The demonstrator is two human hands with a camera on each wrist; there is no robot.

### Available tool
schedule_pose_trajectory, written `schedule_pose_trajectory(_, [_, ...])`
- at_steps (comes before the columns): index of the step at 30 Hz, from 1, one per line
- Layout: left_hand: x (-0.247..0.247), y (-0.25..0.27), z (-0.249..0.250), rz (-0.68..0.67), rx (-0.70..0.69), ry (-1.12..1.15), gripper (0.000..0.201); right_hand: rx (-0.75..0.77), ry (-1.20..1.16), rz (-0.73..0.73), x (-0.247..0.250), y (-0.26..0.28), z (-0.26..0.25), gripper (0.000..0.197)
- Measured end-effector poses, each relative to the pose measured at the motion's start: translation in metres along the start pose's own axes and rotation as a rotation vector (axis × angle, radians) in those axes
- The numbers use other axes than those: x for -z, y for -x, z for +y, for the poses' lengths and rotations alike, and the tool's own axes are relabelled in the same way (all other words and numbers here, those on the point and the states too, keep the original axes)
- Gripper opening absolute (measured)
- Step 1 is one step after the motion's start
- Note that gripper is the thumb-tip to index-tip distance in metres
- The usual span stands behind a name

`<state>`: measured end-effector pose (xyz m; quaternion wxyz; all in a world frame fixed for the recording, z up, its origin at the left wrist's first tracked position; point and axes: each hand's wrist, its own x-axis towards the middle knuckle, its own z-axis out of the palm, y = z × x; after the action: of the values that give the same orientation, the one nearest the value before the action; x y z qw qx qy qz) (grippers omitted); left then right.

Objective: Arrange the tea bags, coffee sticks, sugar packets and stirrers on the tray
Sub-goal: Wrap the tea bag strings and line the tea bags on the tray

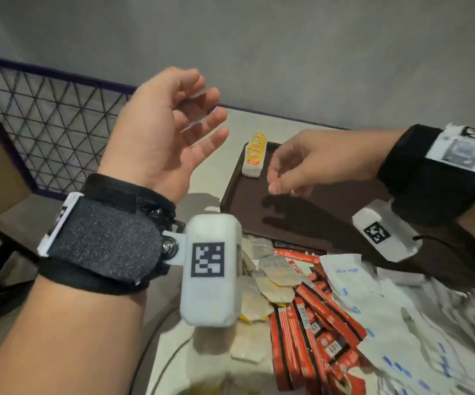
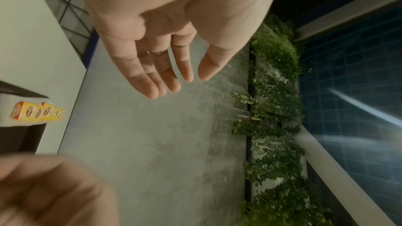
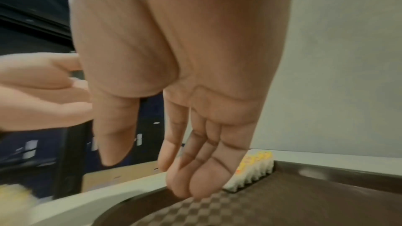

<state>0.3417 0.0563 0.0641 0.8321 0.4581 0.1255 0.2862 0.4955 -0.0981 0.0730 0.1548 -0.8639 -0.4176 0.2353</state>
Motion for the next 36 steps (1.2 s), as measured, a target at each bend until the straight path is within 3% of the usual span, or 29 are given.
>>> schedule_pose_trajectory(4, [0.002, 0.016, 0.011, -0.003, -0.057, -0.077, 0.010, 0.092, 0.304, -0.183, -0.028, 0.057, -0.028, 0.043])
schedule_pose_trajectory(7, [0.003, 0.036, 0.022, -0.059, -0.136, -0.236, 0.007, 0.131, 0.485, -0.238, -0.054, 0.079, -0.037, 0.052])
schedule_pose_trajectory(11, [-0.003, 0.064, 0.035, -0.209, -0.222, -0.457, 0.005, 0.181, 0.596, -0.111, -0.081, 0.084, -0.034, 0.026])
schedule_pose_trajectory(15, [-0.010, 0.075, 0.029, -0.340, -0.123, -0.523, 0.015, 0.180, 0.445, -0.010, -0.079, 0.086, -0.029, 0.014])
schedule_pose_trajectory(22, [-0.045, 0.049, -0.011, -0.359, -0.011, -0.546, 0.010, 0.166, -0.030, 0.225, -0.037, 0.106, -0.004, 0.006])
schedule_pose_trajectory(28, [-0.094, 0.034, -0.037, -0.503, 0.131, -0.426, 0.039, 0.328, -0.524, 0.466, 0.019, 0.135, 0.013, 0.017])
schedule_pose_trajectory(32, [-0.113, 0.030, -0.057, -0.597, 0.174, -0.372, 0.047, 0.317, -0.473, 0.529, 0.040, 0.140, 0.028, 0.023])
schedule_pose_trajectory(36, [-0.112, 0.033, -0.075, -0.637, 0.183, -0.311, 0.051, 0.245, -0.241, 0.432, 0.042, 0.141, 0.035, 0.023])
